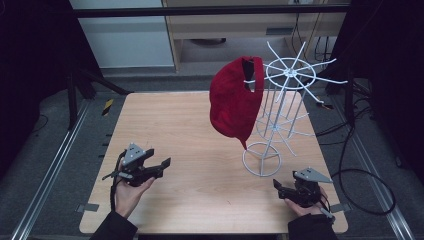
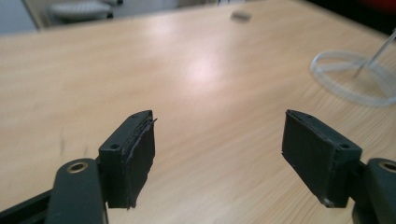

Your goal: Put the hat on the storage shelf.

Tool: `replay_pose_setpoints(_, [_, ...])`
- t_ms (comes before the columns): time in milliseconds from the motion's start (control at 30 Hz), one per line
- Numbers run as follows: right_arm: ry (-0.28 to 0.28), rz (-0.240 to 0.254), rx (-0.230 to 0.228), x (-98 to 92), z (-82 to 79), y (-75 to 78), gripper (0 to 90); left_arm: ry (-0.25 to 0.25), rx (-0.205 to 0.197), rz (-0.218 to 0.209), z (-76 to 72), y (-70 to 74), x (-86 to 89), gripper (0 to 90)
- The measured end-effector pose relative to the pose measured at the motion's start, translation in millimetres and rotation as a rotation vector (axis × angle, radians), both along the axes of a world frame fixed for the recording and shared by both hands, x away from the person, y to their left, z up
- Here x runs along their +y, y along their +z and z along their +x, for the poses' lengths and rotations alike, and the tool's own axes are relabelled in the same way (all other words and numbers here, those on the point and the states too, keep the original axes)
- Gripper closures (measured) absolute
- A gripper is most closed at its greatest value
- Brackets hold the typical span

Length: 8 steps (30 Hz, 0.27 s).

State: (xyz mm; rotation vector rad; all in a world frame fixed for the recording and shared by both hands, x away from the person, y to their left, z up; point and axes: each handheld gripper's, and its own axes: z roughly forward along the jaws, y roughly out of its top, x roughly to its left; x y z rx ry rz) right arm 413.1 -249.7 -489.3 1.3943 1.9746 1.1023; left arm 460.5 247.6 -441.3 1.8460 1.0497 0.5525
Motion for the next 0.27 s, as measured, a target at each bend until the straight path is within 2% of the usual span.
replay_pose_setpoints(67, [-0.002,-0.004,-0.003,-1.0,0.2,-0.3,19.4,0.015,0.035,0.034,-2.2,-15.2,11.8,24.8])
replay_pose_setpoints(133, [-0.005,-0.008,-0.005,-1.3,0.4,-0.7,18.9,0.026,0.062,0.050,-3.9,-23.7,19.9,24.5])
replay_pose_setpoints(267, [-0.007,-0.010,-0.007,-1.1,0.7,-1.1,18.2,0.047,0.082,0.077,-7.4,-33.2,34.1,24.3])
